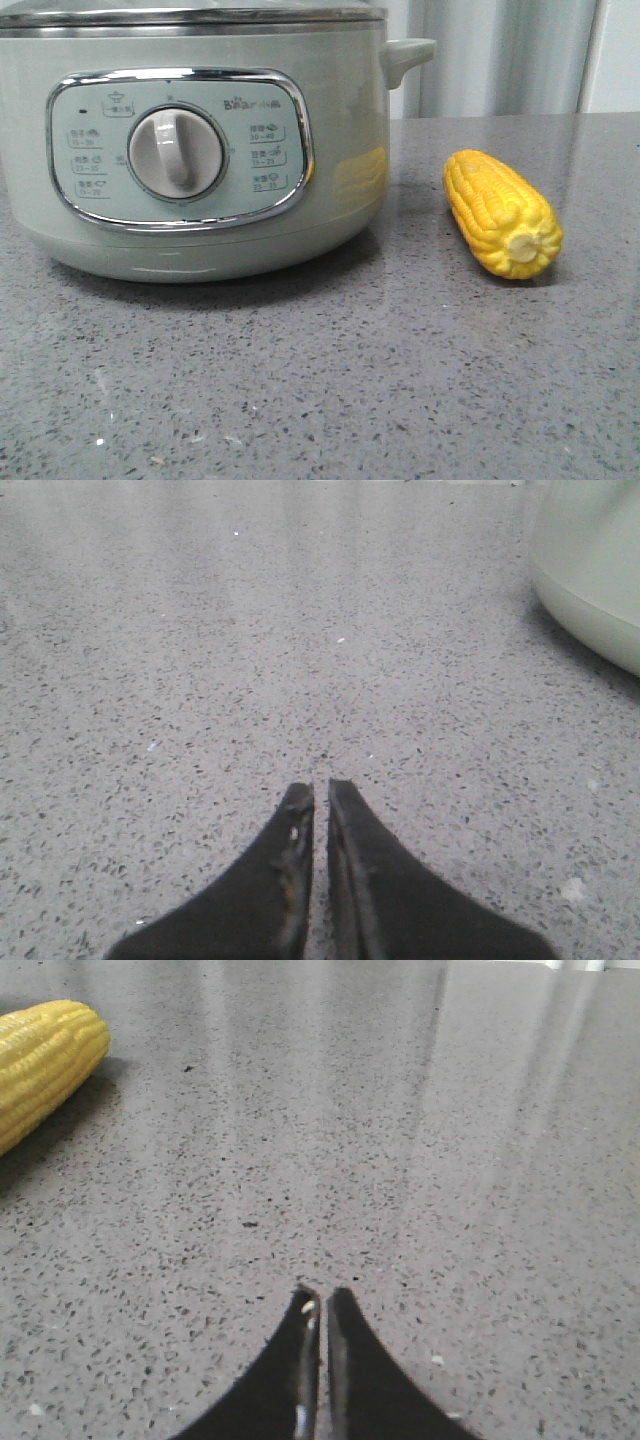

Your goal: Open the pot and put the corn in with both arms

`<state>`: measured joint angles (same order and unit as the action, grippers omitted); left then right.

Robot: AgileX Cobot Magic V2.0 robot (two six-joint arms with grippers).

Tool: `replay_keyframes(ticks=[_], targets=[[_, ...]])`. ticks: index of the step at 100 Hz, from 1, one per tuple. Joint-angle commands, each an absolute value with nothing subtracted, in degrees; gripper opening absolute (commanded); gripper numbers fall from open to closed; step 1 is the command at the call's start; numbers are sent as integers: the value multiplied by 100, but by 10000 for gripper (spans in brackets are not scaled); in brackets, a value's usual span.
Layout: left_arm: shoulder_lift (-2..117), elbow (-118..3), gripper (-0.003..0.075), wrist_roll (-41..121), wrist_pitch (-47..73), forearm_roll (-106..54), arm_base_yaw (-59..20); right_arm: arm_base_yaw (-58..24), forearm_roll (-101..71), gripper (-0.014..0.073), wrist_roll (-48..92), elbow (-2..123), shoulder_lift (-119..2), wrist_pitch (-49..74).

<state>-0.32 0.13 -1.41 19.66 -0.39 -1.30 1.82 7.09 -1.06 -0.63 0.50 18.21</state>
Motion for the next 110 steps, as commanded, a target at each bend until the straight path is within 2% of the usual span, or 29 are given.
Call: replay_keyframes(ticks=[1, 110], targets=[[-208, 52, -20, -152, 1834, -101, -133, 218, 835, -74, -100, -180, 179, 1663], [-208, 52, -20, -152, 1797, 0, -133, 218, 907, -74, -100, -180, 179, 1663]])
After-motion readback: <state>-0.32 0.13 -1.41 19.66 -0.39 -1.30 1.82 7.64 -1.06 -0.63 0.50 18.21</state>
